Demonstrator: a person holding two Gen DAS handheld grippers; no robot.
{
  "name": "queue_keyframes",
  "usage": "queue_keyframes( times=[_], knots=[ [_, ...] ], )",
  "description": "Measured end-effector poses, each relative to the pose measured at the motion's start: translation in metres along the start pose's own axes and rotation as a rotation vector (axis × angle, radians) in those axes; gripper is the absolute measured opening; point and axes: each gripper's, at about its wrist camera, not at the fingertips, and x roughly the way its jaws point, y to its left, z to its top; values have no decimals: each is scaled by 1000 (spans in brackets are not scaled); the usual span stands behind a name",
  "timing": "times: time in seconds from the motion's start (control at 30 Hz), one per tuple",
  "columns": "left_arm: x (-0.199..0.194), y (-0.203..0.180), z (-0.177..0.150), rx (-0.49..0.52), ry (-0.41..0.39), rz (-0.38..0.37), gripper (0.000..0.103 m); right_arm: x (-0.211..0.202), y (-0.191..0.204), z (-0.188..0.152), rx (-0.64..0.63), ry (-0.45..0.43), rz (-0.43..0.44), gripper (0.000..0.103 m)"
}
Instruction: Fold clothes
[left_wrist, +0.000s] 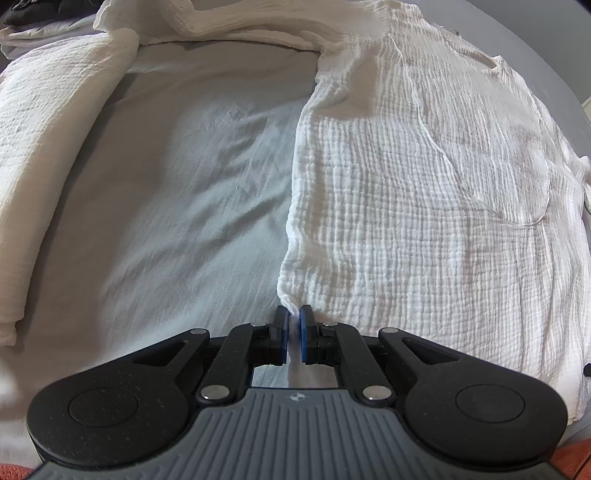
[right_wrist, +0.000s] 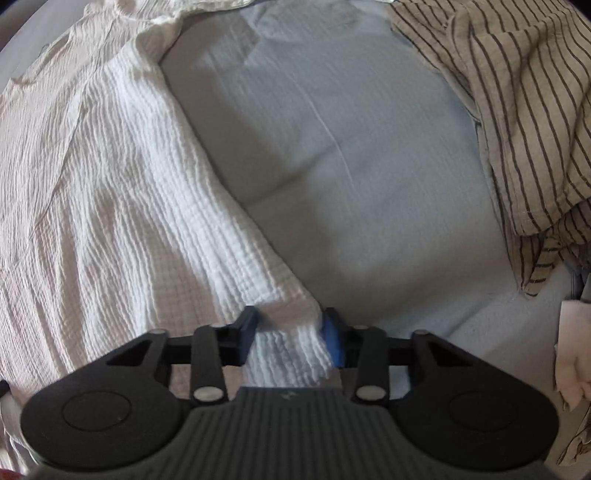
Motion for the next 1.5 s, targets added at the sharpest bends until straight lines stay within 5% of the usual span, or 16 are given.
queue_keyframes(
  times=[0.07, 0.23, 0.33, 0.47, 0.6, 0.73, 0.8, 1.03, 1.33, 1.5],
  knots=[
    [-3, 3, 0, -18, -15, -15, 6, -10, 0, -4, -17, -2, 26, 8],
    [-40, 26, -4, -127, -179, -84, 5, -73, -17, -17, -54, -130, 51, 5],
    [-50, 42, -8, -193, -197, -97, 4, -91, -27, -26, -78, -127, 49, 4],
    [-44, 51, -7, -232, -152, -52, 4, -80, -33, -33, -86, -82, 42, 4],
    [-29, 36, -7, -165, -87, 13, 6, -51, -32, -25, -96, -23, 24, 6],
    [-29, 42, -6, -204, -93, 10, 8, -51, -32, -25, -104, -41, 30, 29],
    [-29, 42, -6, -213, -94, 9, 8, -53, -36, -22, -110, -47, 18, 30],
    [-29, 40, -3, -193, -50, -25, 31, -27, -46, -10, -127, 92, 83, 32],
    [-44, 38, 2, 52, 123, 61, 43, 10, -10, 4, -296, 213, 49, 36],
    [-25, 35, 2, 72, 253, -85, 49, 13, -4, 2, -345, 216, 75, 44]
  ],
)
